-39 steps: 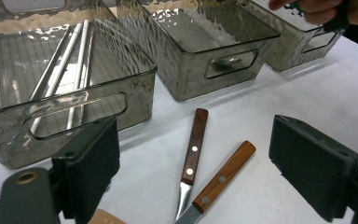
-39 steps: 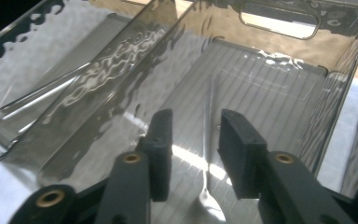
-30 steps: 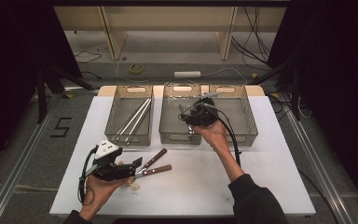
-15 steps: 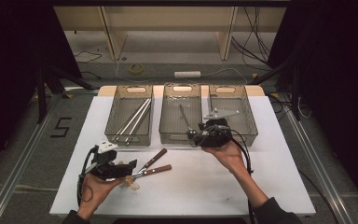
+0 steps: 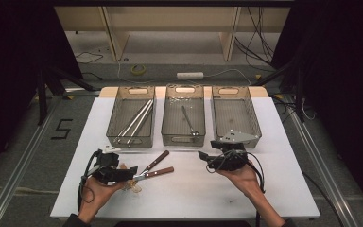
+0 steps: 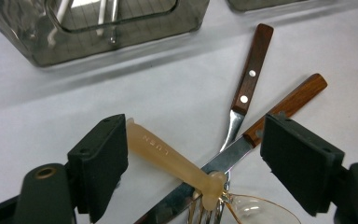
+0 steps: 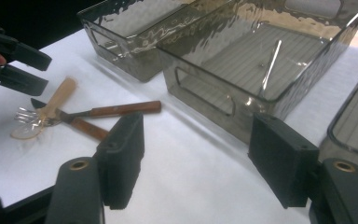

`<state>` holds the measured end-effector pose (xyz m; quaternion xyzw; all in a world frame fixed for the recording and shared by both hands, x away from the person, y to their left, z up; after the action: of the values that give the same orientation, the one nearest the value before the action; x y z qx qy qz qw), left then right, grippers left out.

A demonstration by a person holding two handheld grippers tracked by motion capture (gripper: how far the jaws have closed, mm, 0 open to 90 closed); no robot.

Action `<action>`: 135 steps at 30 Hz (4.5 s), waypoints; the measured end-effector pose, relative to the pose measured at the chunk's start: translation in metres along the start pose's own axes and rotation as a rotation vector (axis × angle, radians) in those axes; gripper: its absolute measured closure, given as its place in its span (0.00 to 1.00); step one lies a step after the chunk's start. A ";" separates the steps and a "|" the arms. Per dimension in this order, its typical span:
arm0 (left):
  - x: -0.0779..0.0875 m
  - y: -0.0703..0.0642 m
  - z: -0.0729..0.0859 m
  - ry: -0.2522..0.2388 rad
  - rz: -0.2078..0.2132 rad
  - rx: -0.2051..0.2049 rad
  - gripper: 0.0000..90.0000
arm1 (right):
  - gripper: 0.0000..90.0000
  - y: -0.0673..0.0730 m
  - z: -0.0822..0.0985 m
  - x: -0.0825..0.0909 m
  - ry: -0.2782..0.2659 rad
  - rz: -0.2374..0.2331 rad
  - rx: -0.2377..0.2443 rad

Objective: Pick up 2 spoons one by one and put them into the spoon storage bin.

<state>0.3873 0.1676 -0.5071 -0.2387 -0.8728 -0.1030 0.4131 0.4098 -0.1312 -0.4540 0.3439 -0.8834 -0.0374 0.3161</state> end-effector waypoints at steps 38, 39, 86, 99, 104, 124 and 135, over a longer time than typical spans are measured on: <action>-0.007 0.012 0.012 0.068 0.016 0.086 0.35 | 0.41 0.062 0.049 -0.003 0.078 -0.130 0.089; -0.008 0.011 0.012 0.073 0.016 0.092 0.36 | 0.41 0.061 0.048 -0.003 0.078 -0.129 0.086; -0.038 0.030 0.009 0.203 -0.070 0.111 0.60 | 0.43 0.061 0.051 -0.006 0.093 -0.131 0.098; -0.039 0.031 0.007 0.203 -0.076 0.115 0.69 | 0.44 0.061 0.052 -0.007 0.101 -0.130 0.101; -0.039 0.031 0.007 0.206 -0.071 0.121 0.71 | 0.44 0.061 0.053 -0.008 0.105 -0.131 0.103; -0.041 0.026 0.001 0.221 -0.066 0.049 0.82 | 0.45 0.060 0.052 -0.007 0.102 -0.133 0.100; -0.025 0.017 -0.011 0.193 -0.042 -0.041 0.83 | 0.46 0.058 0.051 -0.005 0.097 -0.133 0.095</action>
<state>0.4170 0.1702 -0.5200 -0.2176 -0.8315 -0.1518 0.4880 0.3491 -0.0910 -0.4807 0.4181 -0.8429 0.0005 0.3386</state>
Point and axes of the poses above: each handheld gripper's, and its own axes: x roughly backward along the jaws, z roughly out of its underside, y roughly to its left, the point moved 8 cm from there along -x, roughly forward along the jaws, and after that the axes turned 12 degrees about -x, right-handed, at the moved point
